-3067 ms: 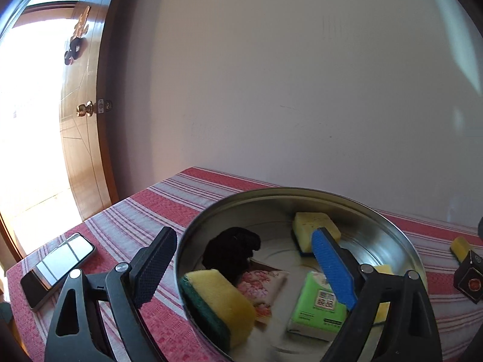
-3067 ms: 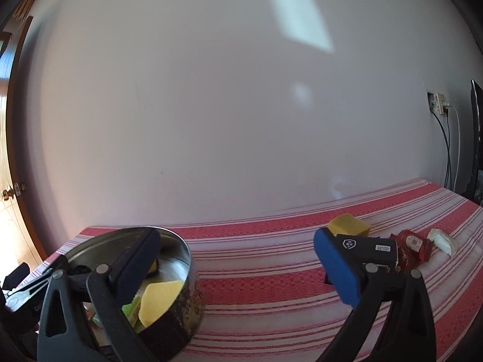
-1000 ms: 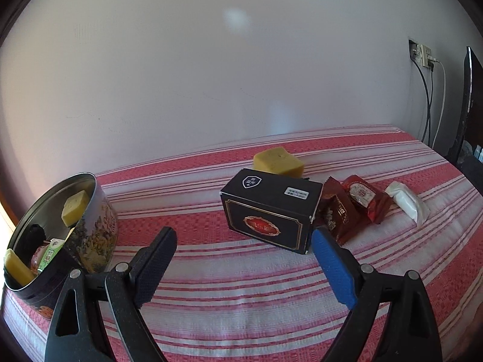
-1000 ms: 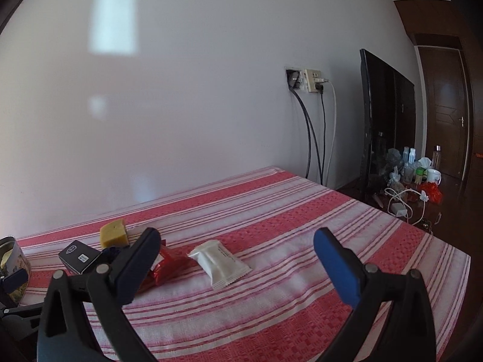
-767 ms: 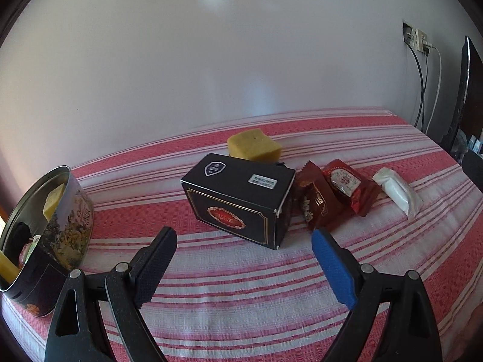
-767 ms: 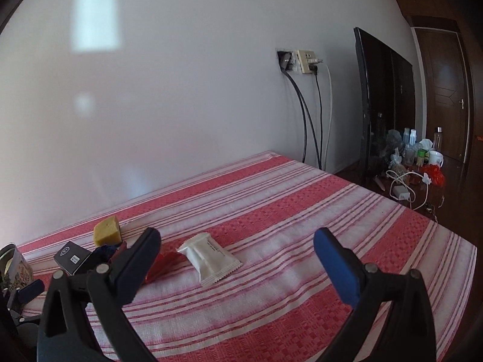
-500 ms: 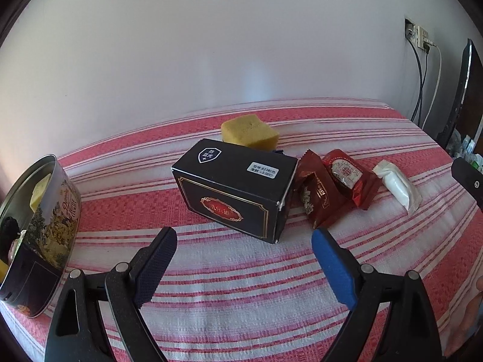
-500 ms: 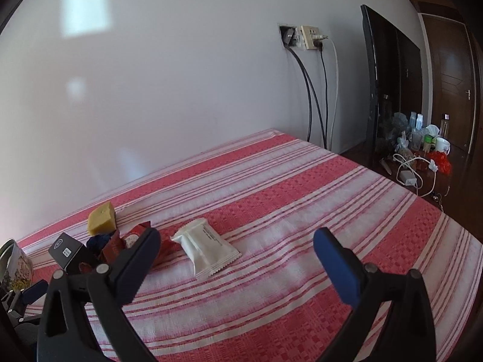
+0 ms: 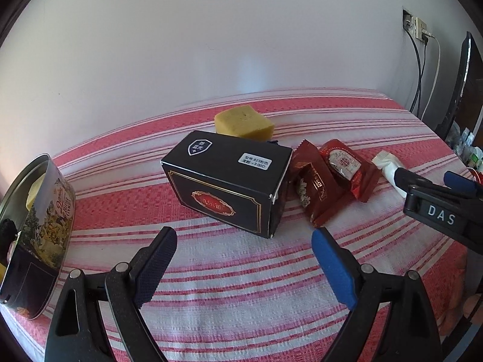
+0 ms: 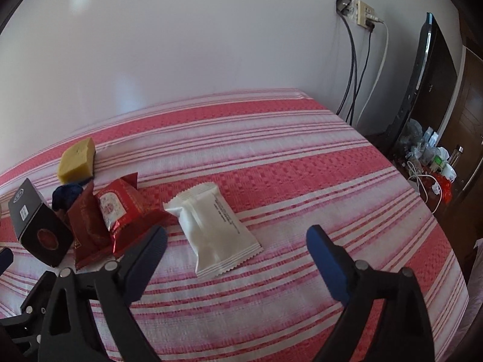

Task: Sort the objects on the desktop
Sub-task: 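Move both grippers back toward the black box and remaining packets, then grasp the white pastry packet with the right gripper while the left gripper grasps the black box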

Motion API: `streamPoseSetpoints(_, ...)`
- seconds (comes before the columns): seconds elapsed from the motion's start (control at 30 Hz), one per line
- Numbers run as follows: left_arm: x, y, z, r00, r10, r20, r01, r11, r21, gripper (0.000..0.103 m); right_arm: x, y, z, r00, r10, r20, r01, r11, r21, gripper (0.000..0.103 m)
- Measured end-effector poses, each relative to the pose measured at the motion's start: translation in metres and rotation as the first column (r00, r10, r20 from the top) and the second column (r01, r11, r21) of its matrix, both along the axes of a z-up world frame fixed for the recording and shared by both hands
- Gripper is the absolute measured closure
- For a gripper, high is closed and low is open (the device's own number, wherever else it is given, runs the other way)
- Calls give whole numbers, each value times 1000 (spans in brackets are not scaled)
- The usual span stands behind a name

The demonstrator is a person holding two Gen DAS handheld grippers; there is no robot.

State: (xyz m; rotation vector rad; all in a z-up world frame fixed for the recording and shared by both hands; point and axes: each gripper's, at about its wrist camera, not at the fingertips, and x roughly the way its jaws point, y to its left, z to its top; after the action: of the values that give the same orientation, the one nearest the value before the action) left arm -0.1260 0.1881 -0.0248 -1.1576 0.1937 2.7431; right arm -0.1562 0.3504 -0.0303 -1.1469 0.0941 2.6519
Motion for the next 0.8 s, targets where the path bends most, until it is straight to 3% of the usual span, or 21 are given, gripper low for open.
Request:
streamPoseSetpoints(0.07, -1, 1, -2, 1000, -11, 18, 11, 1000, 3, 10, -4, -2, -5, 999, 17, 32, -17, 1000, -3, 16)
streamPoseSetpoints(0.2, -2, 3, -3, 1000, -15, 24, 15, 1000, 1, 10, -10, -4, -12, 996, 50, 80, -48, 998, -28, 48)
streamPoseSetpoints(0.37, -1, 1, -3, 999, -12, 37, 12, 1000, 15, 10, -5, -5, -12, 995, 63, 73, -59, 997, -48, 51)
streamPoseSetpoints(0.57, -3, -12, -3, 999, -19, 47, 19, 1000, 9, 10, 18, 8, 5, 994, 59, -87, -70, 989, -127, 51)
streamPoseSetpoints(0.7, -6, -27, 3, 1000, 8, 15, -8, 1000, 23, 10, 46, 11, 22, 967, 34, -253, -73, 987, -146, 52)
streamPoseSetpoints(0.73, -7, -31, 4, 1000, 20, 12, -20, 999, 31, 10, 51, 8, 25, 960, 35, -277, -80, 985, -151, 71)
streamPoseSetpoints(0.77, -9, -35, 4, 1000, 29, 11, -29, 999, 44, 10, 54, 8, 26, 957, 39, -289, -88, 983, -159, 79)
streamPoseSetpoints(0.8, -10, -39, 4, 999, 41, 13, -42, 998, 57, 10, 52, 11, 26, 957, 41, -289, -94, 981, -172, 80)
